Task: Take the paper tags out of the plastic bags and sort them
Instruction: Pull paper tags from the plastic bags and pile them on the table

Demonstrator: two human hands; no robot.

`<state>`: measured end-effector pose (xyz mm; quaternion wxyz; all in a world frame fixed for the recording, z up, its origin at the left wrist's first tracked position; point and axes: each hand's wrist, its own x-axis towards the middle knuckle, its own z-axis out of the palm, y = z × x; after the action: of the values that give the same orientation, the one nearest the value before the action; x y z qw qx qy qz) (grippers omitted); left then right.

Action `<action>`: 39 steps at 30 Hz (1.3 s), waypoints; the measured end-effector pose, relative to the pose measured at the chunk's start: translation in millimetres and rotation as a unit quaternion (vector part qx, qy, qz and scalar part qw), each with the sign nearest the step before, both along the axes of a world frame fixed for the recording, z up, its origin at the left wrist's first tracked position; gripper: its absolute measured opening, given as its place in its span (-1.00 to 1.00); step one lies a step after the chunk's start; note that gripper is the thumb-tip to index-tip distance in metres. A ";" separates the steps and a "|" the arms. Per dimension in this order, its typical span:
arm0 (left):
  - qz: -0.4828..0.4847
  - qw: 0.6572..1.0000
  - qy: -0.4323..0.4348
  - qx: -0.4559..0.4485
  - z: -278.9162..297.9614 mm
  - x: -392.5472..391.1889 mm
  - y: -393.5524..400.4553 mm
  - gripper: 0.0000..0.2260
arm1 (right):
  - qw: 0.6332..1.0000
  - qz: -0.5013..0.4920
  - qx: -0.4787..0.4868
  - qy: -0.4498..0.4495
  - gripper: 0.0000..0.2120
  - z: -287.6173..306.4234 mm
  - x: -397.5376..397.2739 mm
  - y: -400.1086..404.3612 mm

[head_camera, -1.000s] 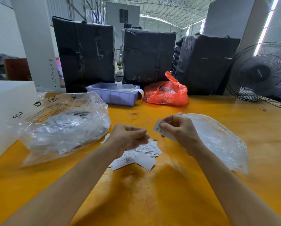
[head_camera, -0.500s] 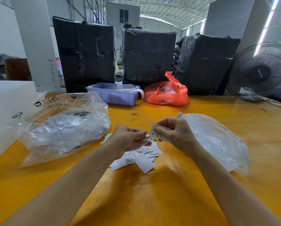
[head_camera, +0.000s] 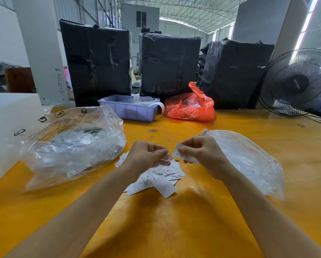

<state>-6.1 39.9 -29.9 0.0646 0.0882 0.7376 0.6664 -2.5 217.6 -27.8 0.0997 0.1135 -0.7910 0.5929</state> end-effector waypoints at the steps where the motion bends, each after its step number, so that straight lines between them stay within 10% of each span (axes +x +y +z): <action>1: 0.002 1.000 0.009 -0.009 -0.1 0.1 0.2 -0.98 | 1.000 0.003 0.004 -0.009 -0.98 -0.4 -0.3 0.0; 15: 0.018 0.996 0.067 -0.056 -1.8 1.7 2.0 -0.96 | 0.991 0.037 -0.016 -0.126 -0.81 -0.4 2.0 -2.8; 39: 0.030 0.999 -0.016 -0.001 -4.6 1.8 2.5 -0.92 | 0.994 0.021 0.098 -0.032 -0.97 -1.8 4.7 -10.3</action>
<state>-4.4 42.4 -34.5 0.0565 0.0548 0.7393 0.6687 2.1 207.3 -29.6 0.0498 0.1205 -0.8456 0.5177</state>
